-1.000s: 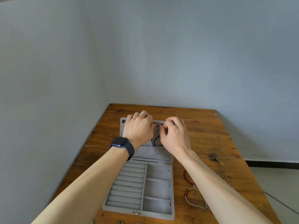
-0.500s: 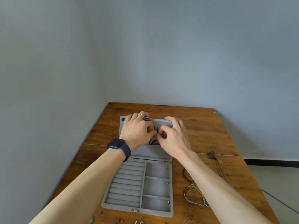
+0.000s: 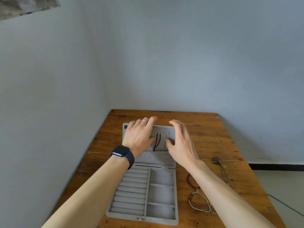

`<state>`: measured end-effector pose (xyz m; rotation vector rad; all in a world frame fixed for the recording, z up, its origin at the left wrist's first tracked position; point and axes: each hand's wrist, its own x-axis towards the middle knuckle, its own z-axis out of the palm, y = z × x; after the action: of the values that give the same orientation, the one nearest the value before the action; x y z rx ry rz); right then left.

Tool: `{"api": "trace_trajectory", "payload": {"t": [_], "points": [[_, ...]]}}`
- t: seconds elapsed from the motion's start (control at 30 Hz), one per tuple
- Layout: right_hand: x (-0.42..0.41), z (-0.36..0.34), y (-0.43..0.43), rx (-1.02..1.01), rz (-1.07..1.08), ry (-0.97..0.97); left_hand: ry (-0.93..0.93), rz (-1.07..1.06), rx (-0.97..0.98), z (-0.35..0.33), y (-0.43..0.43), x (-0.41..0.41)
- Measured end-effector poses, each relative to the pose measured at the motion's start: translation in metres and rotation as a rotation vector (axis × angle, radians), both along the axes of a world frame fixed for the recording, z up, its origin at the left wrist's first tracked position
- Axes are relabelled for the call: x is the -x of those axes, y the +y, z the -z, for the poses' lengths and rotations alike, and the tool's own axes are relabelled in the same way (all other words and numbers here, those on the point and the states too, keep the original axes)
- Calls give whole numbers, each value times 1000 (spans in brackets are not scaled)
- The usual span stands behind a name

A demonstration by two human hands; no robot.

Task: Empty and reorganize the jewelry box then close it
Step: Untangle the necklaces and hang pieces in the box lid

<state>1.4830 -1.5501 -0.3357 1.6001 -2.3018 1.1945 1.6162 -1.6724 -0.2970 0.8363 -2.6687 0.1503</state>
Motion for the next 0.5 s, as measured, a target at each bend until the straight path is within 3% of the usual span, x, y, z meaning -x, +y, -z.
{"api": "trace_trajectory", "payload": {"t": [0.17, 0.5], "points": [[1, 4, -3, -131, 115, -289, -24, -32, 36, 8, -1, 4], [0, 3, 44, -170, 40, -183, -34, 25, -21, -3, 11, -10]]}}
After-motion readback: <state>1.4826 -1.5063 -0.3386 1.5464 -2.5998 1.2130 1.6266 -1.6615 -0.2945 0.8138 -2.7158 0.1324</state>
